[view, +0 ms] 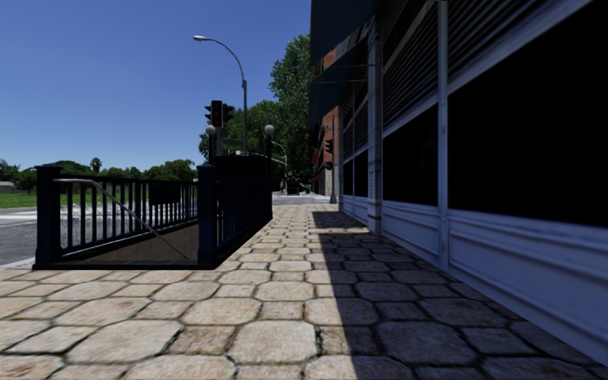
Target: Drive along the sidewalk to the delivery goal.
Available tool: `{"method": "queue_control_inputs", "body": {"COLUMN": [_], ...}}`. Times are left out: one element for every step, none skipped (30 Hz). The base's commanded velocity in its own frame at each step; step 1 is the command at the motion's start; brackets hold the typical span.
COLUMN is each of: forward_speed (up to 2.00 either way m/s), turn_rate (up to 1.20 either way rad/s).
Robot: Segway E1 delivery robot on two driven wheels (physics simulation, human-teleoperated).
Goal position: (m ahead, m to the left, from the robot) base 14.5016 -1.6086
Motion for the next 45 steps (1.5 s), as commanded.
{"method": "queue_control_inputs", "body": {"forward_speed": [2.00,2.00,2.00,2.00,2.00,2.00,2.00,2.00,2.00,2.00,2.00,2.00,2.00,2.00,2.00,2.00,2.00,2.00,2.00,2.00,2.00,2.00,2.00,2.00,2.00,2.00,2.00,2.00,2.00,2.00,2.00,2.00,2.00,2.00,2.00,2.00,2.00,2.00,2.00,2.00,2.00,2.00,2.00,2.00,2.00], "turn_rate": [0.00,0.00,0.00,0.00,0.00,0.00,0.00,0.00,0.00,0.00,0.00,0.00,0.00,0.00,0.00,0.00,0.00,0.00,0.00,0.00,0.00,0.00,0.00,0.00,0.00,0.00,0.00,0.00,0.00,0.00,0.00,0.00,0.00,0.00,-0.05,-0.10,-0.16,-0.16,-0.19,-0.20,-0.21,-0.22,-0.22,-0.23,-0.23]}}
